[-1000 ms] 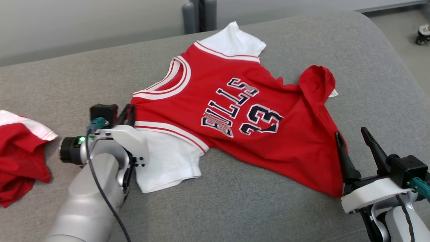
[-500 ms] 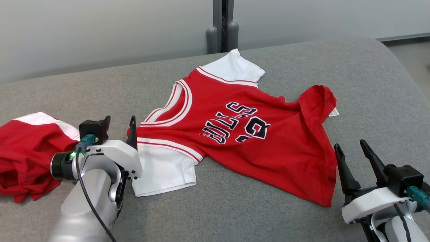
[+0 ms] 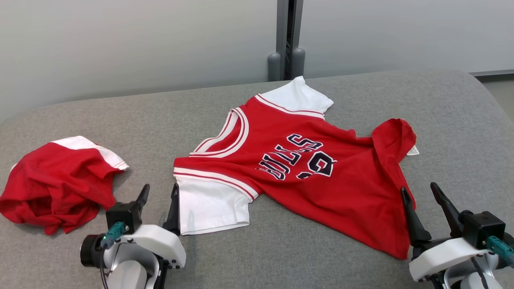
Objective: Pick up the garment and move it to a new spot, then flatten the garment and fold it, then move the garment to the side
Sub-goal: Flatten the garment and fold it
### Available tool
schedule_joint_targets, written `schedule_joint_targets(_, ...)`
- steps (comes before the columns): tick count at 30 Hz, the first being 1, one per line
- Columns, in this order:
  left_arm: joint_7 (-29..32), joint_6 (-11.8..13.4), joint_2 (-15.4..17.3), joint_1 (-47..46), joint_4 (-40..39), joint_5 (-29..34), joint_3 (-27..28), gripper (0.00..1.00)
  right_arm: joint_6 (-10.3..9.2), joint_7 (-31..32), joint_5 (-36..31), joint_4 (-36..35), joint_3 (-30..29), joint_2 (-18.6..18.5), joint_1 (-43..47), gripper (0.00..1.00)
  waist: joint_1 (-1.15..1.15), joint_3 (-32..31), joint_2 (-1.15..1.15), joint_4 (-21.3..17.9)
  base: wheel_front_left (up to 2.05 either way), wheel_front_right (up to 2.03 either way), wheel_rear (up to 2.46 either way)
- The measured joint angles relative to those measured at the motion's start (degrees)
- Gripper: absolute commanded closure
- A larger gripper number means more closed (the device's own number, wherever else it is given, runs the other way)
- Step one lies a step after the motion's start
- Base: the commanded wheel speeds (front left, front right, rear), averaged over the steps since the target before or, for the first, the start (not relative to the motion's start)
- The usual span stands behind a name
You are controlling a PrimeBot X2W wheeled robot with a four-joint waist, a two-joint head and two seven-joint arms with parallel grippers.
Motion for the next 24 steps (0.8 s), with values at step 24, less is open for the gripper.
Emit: schedule_joint_targets(24,0.0,0.3,-2.0,0.2,10.6,-7.6,-6.3,0.00,0.00,0.0,-0.1,-0.9,-0.3,0.0,-0.4,0.00,0.00,2.4,0.00,-0.2,0.00,0.00,0.00)
